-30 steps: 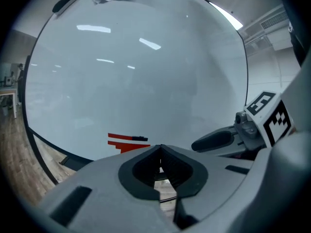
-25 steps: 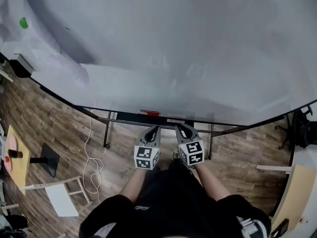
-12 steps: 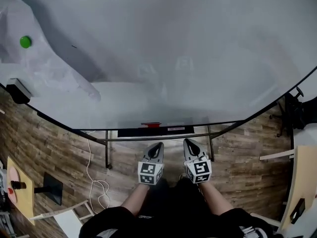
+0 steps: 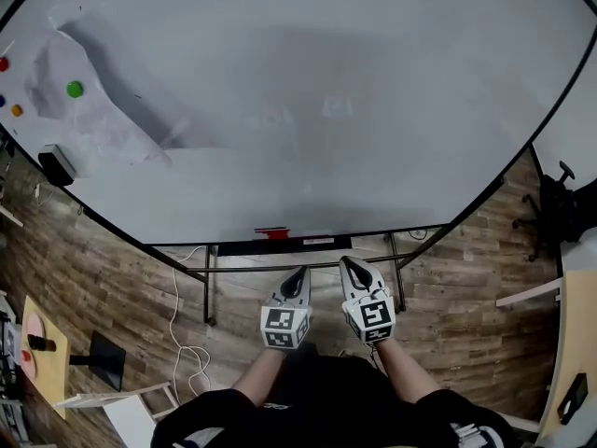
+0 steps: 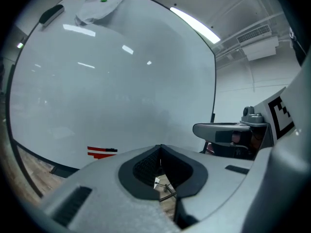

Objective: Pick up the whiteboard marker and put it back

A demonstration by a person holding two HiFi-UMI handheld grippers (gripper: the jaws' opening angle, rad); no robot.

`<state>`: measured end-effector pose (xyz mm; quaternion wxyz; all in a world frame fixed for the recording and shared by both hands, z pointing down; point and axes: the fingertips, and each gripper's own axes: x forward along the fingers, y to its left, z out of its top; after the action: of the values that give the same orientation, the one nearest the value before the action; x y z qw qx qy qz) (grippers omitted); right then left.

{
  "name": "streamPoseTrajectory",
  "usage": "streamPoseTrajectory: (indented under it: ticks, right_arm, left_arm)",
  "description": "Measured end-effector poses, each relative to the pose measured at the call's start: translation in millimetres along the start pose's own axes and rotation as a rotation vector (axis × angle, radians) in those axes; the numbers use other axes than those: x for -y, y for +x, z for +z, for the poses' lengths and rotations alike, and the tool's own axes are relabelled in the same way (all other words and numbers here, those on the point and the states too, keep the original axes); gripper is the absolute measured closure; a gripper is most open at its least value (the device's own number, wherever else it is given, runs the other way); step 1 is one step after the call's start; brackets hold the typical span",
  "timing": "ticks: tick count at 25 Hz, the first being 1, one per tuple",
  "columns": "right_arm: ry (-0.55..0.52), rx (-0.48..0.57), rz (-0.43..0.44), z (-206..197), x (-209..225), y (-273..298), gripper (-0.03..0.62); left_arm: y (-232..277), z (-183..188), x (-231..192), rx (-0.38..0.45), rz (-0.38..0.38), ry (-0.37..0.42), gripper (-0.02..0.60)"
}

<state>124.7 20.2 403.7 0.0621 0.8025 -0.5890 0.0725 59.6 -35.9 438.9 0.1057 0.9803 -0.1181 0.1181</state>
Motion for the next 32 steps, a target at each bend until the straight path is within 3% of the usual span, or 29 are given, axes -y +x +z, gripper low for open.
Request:
streamPoseTrajectory:
  ticks: [6, 12, 21, 32]
  right_arm:
    - [0.03, 0.061, 0.072, 4, 6, -48, 0.591]
    - [-0.008, 0.095, 0.049, 11, 21, -77, 0.591]
    - [-0.022, 0.13, 0.007, 39, 13, -101, 0.591]
    - [-0.023, 0.163, 0.022, 50, -17, -97, 0.591]
  left_arm:
    - [-27, -5, 46, 0.018, 0.047, 0.016, 0.574]
    - [-47, -1, 66, 0.045, 0.119, 0.014, 0.575]
    - [-53, 39, 82, 0.138, 0.051, 0.065, 0.574]
    - [-78, 54, 61, 0.186, 0.061, 0.049, 0.574]
